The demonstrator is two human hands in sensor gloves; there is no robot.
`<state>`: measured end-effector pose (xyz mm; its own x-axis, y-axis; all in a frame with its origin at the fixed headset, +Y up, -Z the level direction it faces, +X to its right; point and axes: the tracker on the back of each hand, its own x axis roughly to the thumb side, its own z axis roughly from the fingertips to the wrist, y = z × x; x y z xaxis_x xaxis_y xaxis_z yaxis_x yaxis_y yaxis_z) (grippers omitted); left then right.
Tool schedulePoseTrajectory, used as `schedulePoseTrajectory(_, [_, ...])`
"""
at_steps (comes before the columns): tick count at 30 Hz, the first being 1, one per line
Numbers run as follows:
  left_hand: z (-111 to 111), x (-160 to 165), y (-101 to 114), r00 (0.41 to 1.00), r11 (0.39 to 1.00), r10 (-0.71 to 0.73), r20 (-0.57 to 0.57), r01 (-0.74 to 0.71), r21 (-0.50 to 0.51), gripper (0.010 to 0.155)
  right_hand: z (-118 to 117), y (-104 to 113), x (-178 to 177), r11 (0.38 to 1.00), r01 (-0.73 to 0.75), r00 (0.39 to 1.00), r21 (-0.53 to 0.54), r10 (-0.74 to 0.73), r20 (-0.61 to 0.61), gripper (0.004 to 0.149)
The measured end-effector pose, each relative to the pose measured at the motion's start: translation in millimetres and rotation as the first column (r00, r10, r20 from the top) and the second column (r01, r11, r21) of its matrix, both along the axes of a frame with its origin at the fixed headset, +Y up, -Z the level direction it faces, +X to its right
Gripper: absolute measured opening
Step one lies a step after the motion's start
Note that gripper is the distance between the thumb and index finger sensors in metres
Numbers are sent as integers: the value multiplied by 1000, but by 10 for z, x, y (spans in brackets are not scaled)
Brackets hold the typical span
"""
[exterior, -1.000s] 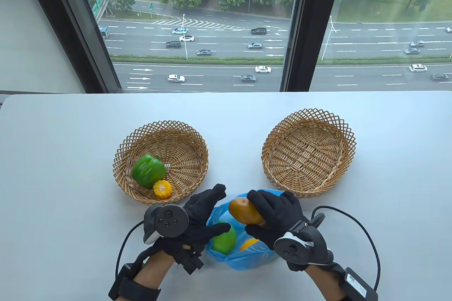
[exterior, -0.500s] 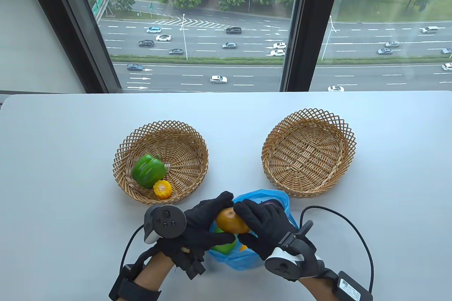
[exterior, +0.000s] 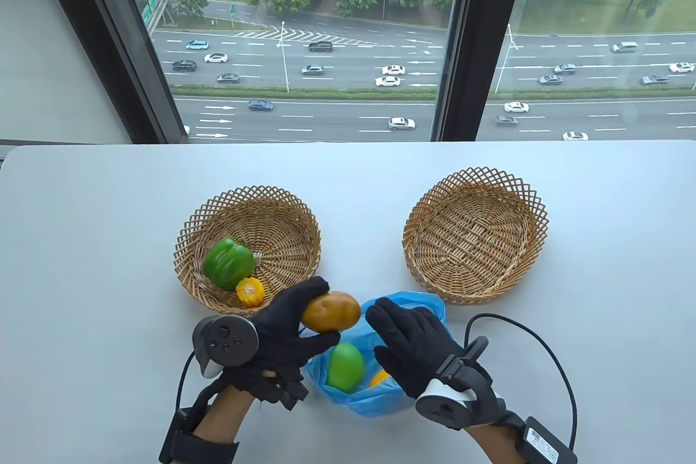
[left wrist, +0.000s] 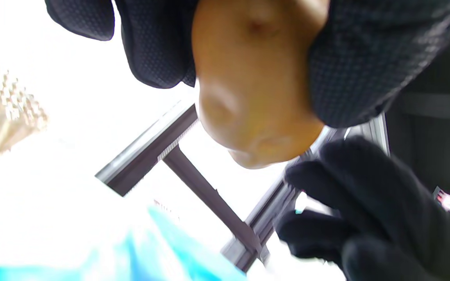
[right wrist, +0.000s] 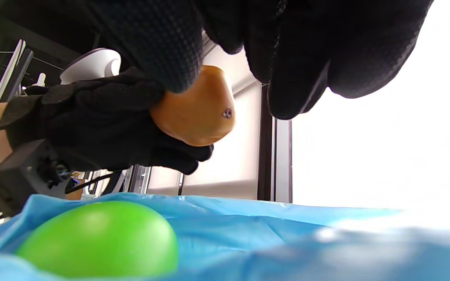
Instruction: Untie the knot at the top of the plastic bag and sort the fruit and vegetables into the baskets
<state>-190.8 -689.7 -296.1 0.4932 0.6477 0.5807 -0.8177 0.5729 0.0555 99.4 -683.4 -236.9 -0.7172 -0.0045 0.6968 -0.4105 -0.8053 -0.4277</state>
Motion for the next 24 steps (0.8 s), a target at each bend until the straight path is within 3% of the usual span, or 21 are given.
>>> schedulePoseTrajectory(6, [-2, -370, 101, 969, 984, 163, -184, -145, 108, 85, -58, -39, 34, 999, -18, 1000, -43, 19, 22, 64])
schedulePoseTrajectory(9, [-4, -514, 113, 944, 978, 174, -280, -133, 160, 84, -55, -39, 29, 999, -39, 999, -32, 40, 34, 63])
schedulePoseTrajectory(14, [-61, -657, 50, 922, 986, 152, -357, -117, 120, 83, -43, -48, 15, 998, -59, 998, -38, 60, 26, 65])
schedulePoseTrajectory(19, [-154, -727, -84, 875, 998, -45, -482, 59, 14, 83, -26, -55, -9, 997, -65, 998, -43, 66, 12, 65])
schedulePoseTrajectory(24, [-206, -708, -169, 868, 991, -130, -479, 129, -35, 83, -35, -55, 0, 996, -69, 997, -53, 71, 22, 64])
